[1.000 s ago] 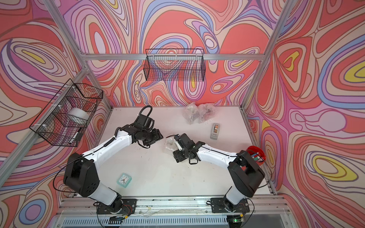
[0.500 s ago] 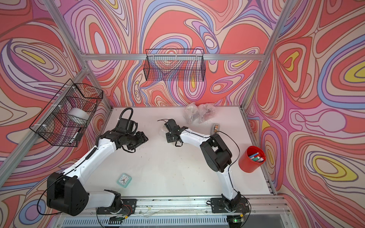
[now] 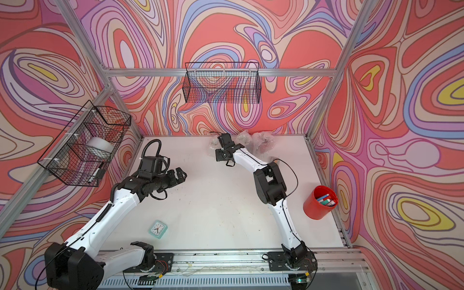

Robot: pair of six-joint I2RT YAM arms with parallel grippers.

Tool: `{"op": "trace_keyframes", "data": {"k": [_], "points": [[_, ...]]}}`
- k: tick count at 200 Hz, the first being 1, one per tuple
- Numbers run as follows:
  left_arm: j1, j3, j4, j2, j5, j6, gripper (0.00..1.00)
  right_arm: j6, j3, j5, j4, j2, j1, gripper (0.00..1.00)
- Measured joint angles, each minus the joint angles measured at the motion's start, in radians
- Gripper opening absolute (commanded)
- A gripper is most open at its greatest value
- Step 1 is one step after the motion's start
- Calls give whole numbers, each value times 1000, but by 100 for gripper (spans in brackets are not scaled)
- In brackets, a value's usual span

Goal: Wrap mugs in bubble wrap
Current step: Move the bubble wrap to the center of the board, then reset both arms

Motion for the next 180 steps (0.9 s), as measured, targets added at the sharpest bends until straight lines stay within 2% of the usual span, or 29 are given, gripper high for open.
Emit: {"op": "trace_keyframes", "data": {"k": [14, 28, 44, 62, 77, 89, 101, 119, 148, 180], "points": [[0, -73, 56, -85, -86, 33, 99, -3, -246, -13, 92, -199, 6, 81], [2, -163, 121, -179, -185, 78, 100, -6, -492, 19, 183, -428, 12, 98], [5, -285, 233, -272, -291, 163, 100, -13, -712, 117, 274, -676, 5, 98], [6, -451, 399, -334, -376, 293, 100, -41, -911, 259, 371, -908, -57, 98], [11, -588, 554, -336, -415, 400, 100, -96, -1090, 372, 489, -1035, -131, 98], [31, -676, 672, -292, -423, 454, 100, -155, -1253, 417, 600, -1098, -206, 98], [60, -721, 759, -214, -422, 488, 100, -194, -1382, 410, 672, -1107, -294, 98], [85, -715, 863, -80, -406, 537, 100, -218, -1468, 397, 741, -1046, -417, 98], [126, -659, 1091, 131, -332, 609, 100, -231, -1476, 331, 964, -863, -504, 98], [229, -599, 1349, 367, -226, 598, 100, -206, -1436, 178, 1131, -687, -573, 99]]}}
